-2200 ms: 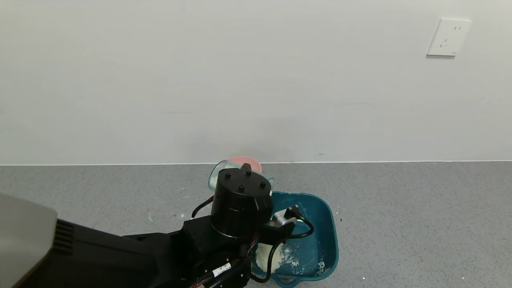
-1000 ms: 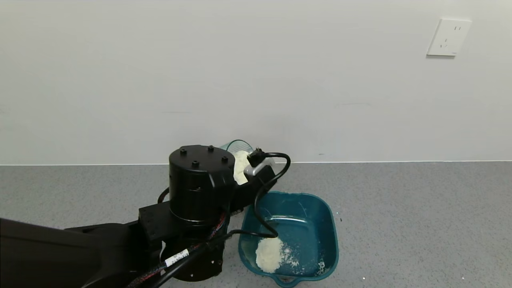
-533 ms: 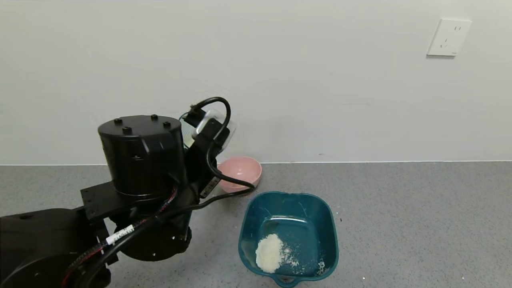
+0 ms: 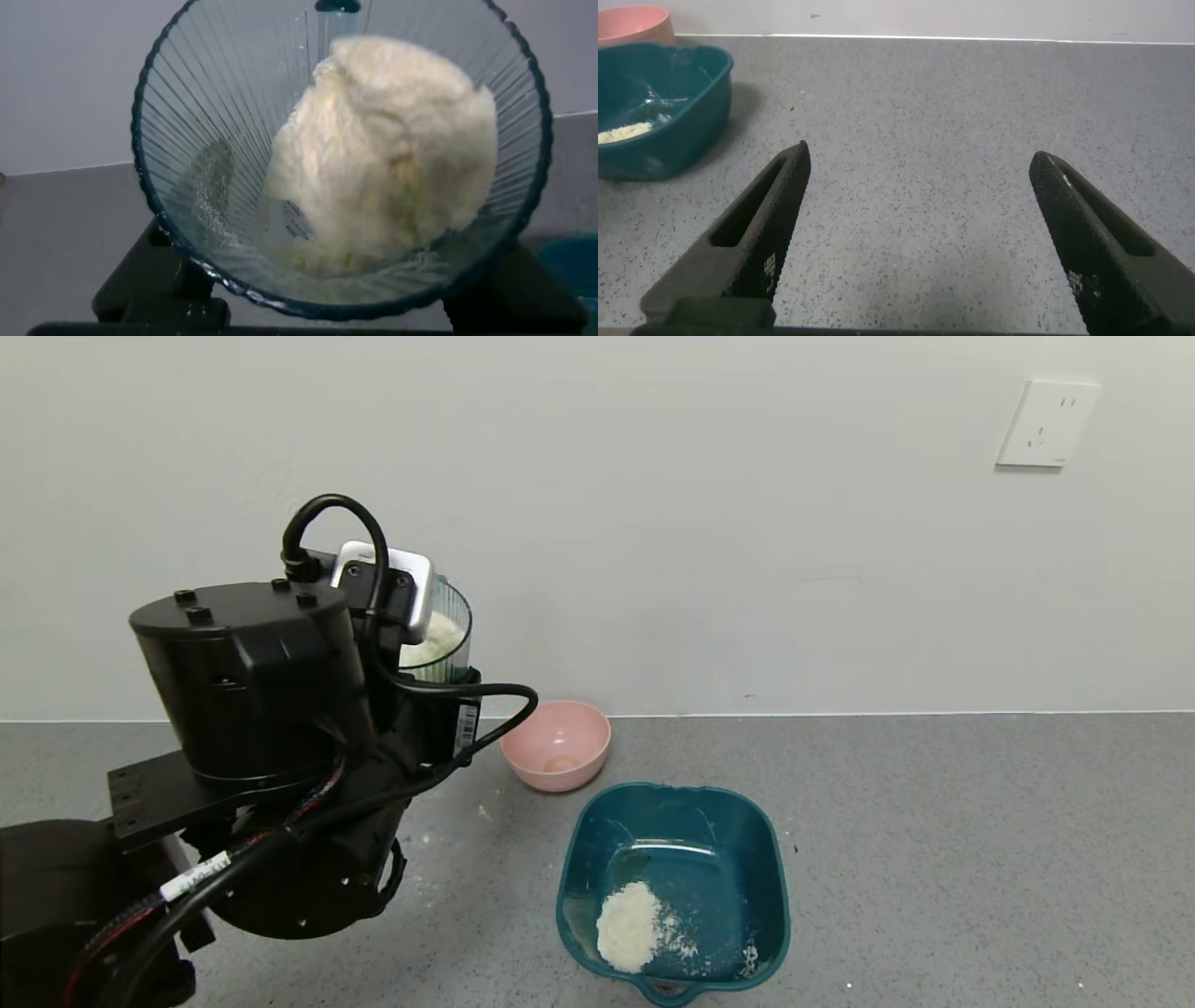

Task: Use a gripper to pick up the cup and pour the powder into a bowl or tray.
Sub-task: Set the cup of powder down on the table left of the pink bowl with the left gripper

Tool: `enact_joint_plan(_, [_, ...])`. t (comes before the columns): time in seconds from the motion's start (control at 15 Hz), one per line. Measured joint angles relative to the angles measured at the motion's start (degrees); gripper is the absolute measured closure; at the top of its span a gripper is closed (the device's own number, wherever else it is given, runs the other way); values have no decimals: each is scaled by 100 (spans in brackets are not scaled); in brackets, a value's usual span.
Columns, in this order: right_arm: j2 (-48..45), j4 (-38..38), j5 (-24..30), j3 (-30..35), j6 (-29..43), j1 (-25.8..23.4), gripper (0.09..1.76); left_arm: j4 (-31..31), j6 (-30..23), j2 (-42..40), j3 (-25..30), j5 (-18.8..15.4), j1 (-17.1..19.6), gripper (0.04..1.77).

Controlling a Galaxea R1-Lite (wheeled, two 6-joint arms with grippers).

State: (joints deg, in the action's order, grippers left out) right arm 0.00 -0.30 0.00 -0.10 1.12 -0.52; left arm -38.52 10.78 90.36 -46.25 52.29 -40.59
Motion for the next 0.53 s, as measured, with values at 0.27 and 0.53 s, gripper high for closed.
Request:
enact_joint_plan(0.27, [0,0,-2,0,0,0,14,10,-814,-76,262,-91,154,52])
enact_joint_plan(0.53, [0,0,-2,0,0,0,14,11,-1647,-89,496,-636,474,52])
